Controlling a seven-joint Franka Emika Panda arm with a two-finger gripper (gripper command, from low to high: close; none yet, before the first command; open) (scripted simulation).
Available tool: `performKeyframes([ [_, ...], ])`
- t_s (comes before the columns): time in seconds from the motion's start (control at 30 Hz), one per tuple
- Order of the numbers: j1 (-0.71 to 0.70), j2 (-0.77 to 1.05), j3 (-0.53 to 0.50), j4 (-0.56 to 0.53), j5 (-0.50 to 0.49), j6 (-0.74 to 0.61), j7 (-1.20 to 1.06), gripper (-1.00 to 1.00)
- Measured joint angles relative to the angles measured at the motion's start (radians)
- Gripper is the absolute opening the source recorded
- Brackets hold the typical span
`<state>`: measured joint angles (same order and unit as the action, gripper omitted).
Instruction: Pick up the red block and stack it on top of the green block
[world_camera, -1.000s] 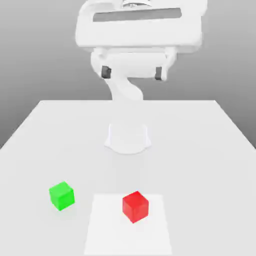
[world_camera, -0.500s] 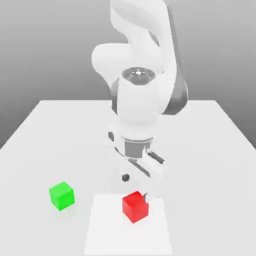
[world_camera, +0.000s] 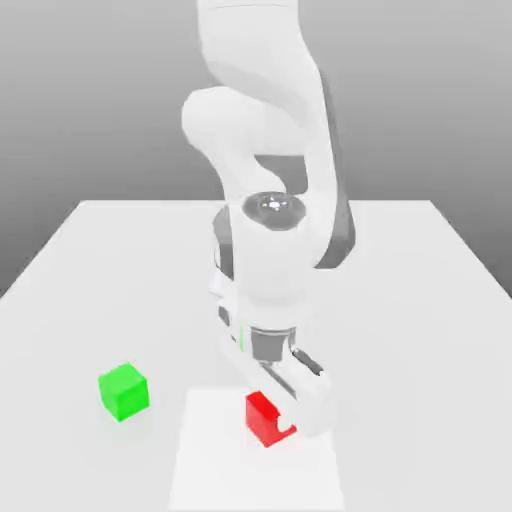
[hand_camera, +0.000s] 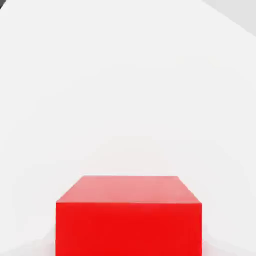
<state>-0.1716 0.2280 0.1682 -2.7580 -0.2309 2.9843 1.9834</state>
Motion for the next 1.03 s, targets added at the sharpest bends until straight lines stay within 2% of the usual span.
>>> performKeyframes([
  [0.17,-0.051,-0.112,0.081,-0.016,0.124,-0.089,-0.089,-1.0],
  [0.33,-0.043,-0.221,0.096,-0.037,0.223,-0.179,-0.161,-1.0],
  [0.4,-0.032,-0.25,0.043,-0.042,0.228,-0.206,-0.135,-1.0],
  [0.5,-0.183,-0.291,-0.035,-0.049,0.226,-0.243,-0.075,-1.0],
  [0.67,-0.325,-0.362,-0.141,-0.059,0.23,-0.301,0.028,-1.0],
  [0.9,-0.371,-0.192,-0.168,-0.052,0.22,-0.136,0.061,-1.0],
  [0.93,-0.367,-0.159,-0.168,-0.051,0.226,-0.104,0.057,1.0],
  [1.03,-0.367,-0.159,-0.168,-0.051,0.226,-0.104,0.057,1.0],
])
